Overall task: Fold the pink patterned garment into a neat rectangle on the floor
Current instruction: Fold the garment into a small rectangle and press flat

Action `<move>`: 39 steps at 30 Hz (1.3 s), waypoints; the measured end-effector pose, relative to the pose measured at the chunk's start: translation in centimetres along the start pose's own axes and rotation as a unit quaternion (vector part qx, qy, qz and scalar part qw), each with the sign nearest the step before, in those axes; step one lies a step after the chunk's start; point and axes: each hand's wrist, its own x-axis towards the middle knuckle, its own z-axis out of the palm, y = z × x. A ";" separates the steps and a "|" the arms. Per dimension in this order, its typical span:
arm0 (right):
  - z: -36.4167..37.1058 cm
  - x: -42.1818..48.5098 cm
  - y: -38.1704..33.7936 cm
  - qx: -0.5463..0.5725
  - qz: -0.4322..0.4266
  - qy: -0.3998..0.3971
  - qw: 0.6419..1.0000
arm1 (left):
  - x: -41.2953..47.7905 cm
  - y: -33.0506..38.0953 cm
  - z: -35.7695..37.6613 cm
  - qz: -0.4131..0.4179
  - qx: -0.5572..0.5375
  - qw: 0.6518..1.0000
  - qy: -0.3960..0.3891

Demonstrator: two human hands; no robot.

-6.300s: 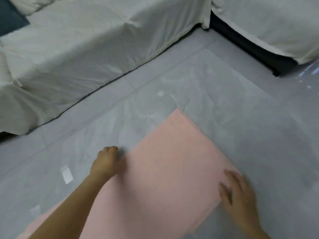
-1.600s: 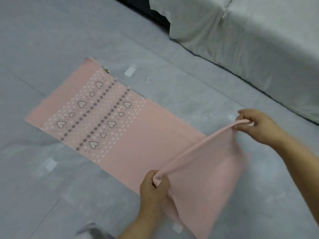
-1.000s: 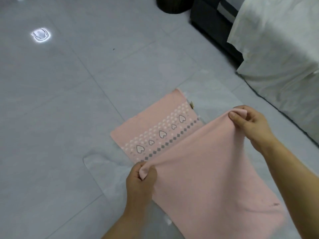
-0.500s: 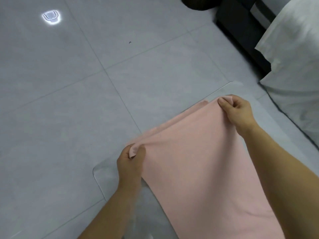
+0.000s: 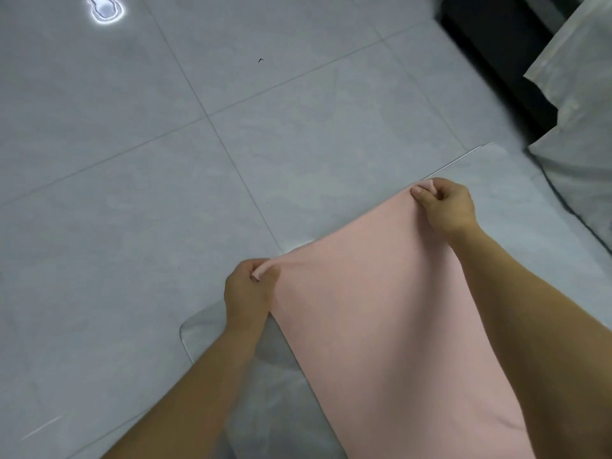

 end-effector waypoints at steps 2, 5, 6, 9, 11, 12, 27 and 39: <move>-0.2 -0.4 0.2 -0.073 0.012 0.026 0.997 | -0.2 -0.1 0.2 0.045 0.043 0.998 0.017; -0.4 -2.7 0.9 -0.218 -0.088 0.076 0.969 | -1.9 -0.2 0.7 0.186 0.168 0.967 0.041; -0.4 -3.8 1.3 -0.268 -0.141 0.068 0.951 | -2.8 -0.4 1.3 0.253 0.224 0.941 0.021; 0.0 -7.0 3.2 -0.375 -0.195 -0.067 0.904 | -5.5 -2.2 3.7 0.367 0.387 0.841 -0.096; 0.0 -8.3 4.9 -0.411 -0.164 -0.129 0.888 | -6.2 -3.1 5.0 0.346 0.465 0.804 -0.131; -0.2 -8.6 5.4 -0.413 -0.144 -0.141 0.888 | -6.3 -3.4 5.4 0.331 0.487 0.796 -0.140; -16.9 -26.5 20.7 -0.489 -0.097 -0.266 0.825 | -31.3 -12.8 10.6 0.423 0.497 0.638 -0.410; -19.6 -30.0 26.8 -0.547 -0.225 -0.187 0.784 | -36.1 -17.6 12.9 0.396 0.507 0.699 -0.313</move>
